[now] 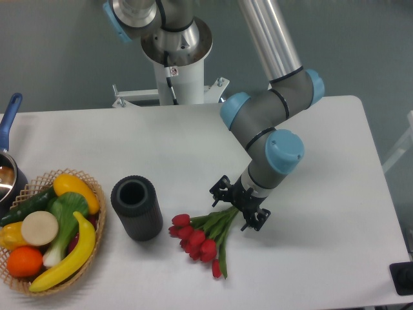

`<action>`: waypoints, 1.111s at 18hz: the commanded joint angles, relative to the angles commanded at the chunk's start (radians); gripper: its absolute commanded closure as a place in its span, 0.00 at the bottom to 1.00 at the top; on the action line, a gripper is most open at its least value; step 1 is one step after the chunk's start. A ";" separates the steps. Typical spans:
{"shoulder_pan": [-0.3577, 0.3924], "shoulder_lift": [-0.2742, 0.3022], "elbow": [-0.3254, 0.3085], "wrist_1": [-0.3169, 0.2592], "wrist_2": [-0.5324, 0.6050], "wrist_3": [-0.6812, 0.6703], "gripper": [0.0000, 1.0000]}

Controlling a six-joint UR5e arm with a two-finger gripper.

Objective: Pick up the flowers from the table
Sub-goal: 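Lower the gripper around the tulip stems near the tulip heads, then close the gripper on the tulip stems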

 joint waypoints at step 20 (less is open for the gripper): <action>-0.018 -0.005 -0.005 -0.002 0.003 0.002 0.34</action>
